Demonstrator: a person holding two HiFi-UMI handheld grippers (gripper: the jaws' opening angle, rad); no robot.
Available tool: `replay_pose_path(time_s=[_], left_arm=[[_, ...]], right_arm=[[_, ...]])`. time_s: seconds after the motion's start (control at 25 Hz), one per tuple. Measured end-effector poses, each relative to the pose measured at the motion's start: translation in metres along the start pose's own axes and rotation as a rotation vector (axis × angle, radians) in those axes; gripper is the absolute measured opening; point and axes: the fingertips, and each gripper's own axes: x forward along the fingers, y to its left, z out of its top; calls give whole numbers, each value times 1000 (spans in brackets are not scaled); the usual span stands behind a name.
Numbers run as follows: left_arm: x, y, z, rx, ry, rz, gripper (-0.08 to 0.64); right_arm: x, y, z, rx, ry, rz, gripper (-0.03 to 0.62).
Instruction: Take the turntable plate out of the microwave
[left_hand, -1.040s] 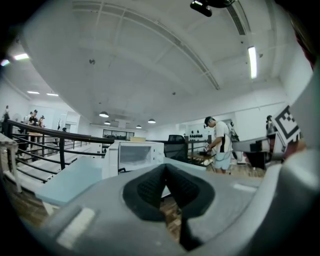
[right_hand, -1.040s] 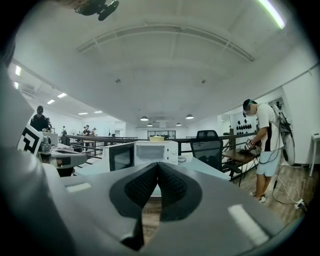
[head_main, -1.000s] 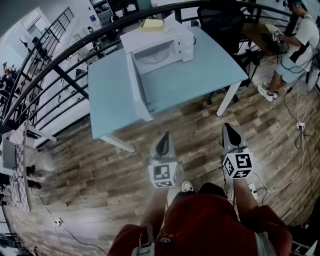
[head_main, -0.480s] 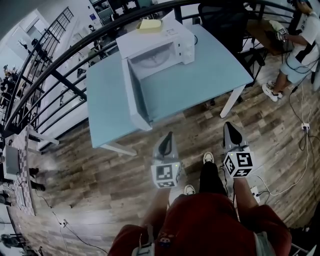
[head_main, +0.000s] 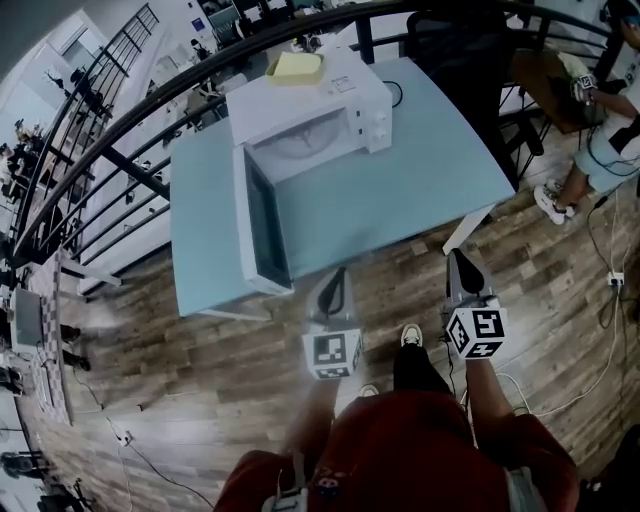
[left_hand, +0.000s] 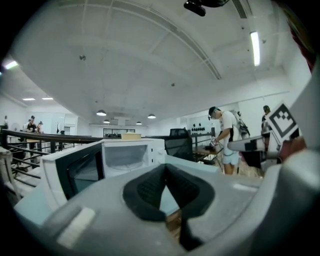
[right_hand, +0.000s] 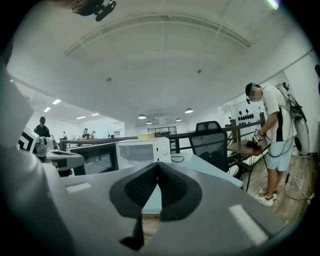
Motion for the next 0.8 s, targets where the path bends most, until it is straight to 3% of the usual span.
replay_pose_path(time_s=[0.56,0.8], left_arm=[[133,1,40,26,3,160,-2],[158,15,49,43,5,247,-2]], right_arm=[[128,-94,37,5,5,135,0],[178,-102,36,32,22,208,0]])
